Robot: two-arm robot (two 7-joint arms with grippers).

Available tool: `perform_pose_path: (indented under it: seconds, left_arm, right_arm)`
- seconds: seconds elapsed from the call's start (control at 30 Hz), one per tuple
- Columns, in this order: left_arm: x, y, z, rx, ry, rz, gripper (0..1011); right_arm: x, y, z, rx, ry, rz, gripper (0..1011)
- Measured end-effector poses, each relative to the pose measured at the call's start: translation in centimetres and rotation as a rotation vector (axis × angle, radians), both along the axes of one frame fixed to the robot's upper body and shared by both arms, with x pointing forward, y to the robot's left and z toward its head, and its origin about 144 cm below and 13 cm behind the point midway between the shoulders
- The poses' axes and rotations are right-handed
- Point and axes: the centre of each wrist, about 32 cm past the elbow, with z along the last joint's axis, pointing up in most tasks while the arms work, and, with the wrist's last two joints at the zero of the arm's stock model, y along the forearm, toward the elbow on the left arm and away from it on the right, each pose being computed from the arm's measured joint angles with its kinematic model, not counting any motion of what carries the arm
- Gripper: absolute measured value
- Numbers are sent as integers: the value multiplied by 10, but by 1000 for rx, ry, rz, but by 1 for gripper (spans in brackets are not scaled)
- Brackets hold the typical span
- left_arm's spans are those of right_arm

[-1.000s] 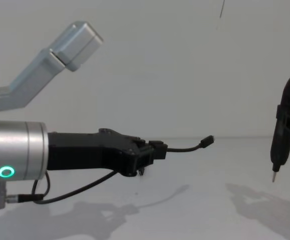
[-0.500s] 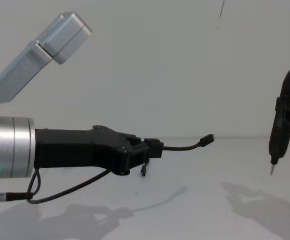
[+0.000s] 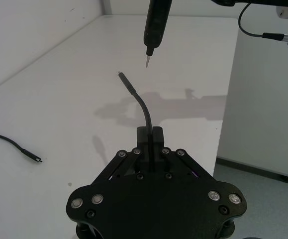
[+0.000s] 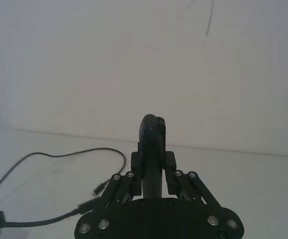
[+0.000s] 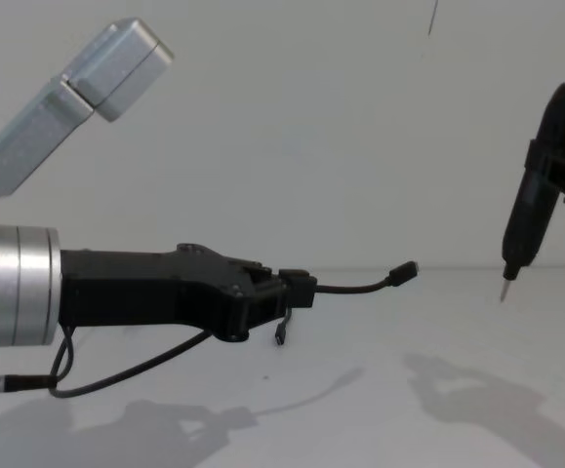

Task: Pick up the data cable with the one hand.

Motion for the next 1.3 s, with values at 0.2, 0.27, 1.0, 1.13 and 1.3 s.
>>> perform_pose_path:
  seconds: [0.2, 0.27, 1.0, 1.13, 1.3]
  left_arm:
    - [0, 0, 0, 0, 0, -1, 50]
    - [0, 1, 1, 0, 0, -2, 50]
    - [-1, 1, 1, 0, 0, -4, 50]
    - [-1, 1, 1, 0, 0, -4, 50]
    - [-1, 1, 1, 0, 0, -4, 50]
  right_arm:
    - [-2, 0, 3, 32, 10, 37, 269]
    - [-3, -1, 3, 44, 14, 48, 269]
    - [-4, -5, 12, 137, 0, 125, 269]
    - [-3, -3, 13, 144, -4, 134, 269]
    - [-2, 0, 13, 149, -8, 149, 269]
